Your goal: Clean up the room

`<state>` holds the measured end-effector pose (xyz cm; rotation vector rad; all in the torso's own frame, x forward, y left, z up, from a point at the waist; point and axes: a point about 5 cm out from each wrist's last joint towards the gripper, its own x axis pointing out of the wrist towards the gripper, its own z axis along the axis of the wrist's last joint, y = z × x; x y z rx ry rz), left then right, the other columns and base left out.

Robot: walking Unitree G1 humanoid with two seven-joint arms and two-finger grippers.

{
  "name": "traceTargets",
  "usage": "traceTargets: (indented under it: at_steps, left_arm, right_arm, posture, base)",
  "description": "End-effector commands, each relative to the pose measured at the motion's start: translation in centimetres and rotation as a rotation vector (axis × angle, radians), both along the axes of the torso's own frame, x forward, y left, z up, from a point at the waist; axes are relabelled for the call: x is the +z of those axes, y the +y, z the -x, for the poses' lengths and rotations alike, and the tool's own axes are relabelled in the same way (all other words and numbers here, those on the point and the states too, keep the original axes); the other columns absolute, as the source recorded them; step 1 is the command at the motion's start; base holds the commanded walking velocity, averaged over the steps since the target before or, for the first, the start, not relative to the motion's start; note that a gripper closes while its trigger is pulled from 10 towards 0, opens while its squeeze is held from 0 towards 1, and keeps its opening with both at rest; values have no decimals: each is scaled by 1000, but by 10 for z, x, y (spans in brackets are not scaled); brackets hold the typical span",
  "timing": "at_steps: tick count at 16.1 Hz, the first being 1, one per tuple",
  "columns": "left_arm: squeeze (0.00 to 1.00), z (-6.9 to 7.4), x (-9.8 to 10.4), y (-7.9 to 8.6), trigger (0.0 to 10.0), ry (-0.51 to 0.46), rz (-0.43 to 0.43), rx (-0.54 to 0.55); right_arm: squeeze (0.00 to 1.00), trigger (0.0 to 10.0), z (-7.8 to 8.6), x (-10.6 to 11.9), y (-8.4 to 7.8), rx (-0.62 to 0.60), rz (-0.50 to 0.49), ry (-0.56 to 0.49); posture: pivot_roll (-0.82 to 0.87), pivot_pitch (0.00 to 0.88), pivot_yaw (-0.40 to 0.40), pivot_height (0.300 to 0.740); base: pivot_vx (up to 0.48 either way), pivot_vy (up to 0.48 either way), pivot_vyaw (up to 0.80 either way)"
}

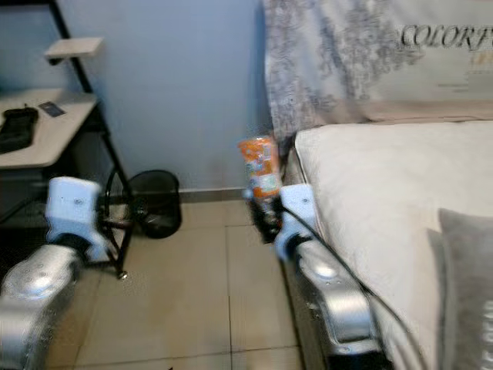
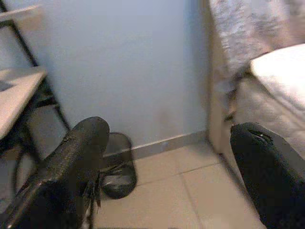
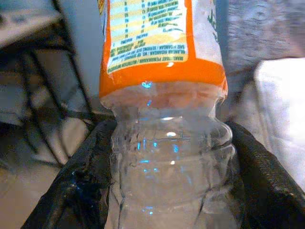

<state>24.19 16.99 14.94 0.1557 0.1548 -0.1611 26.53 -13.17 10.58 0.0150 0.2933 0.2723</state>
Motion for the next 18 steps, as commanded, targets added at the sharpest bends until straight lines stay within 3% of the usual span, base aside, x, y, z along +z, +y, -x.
traceTargets:
  at_steps: [1,3,18]
  left_arm:
    - [0,0,0,9,10000,2,-20,32]
    - [0,1,0,9,10000,2,-19,32]
    - [0,1,-3,7,10000,4,-5,32]
  right_arm:
    - [0,10000,-2,6,11,37,-6,-27]
    - [0,10000,-2,5,10,31,-11,-22]
    - [0,10000,-1,3,-1,-51,15,-23]
  posture:
    - [72,0,36,740]
    - [73,0,36,740]
    - [52,0,38,740]
  base:
    - [285,0,800]
    - [285,0,800]
    - [296,0,0]
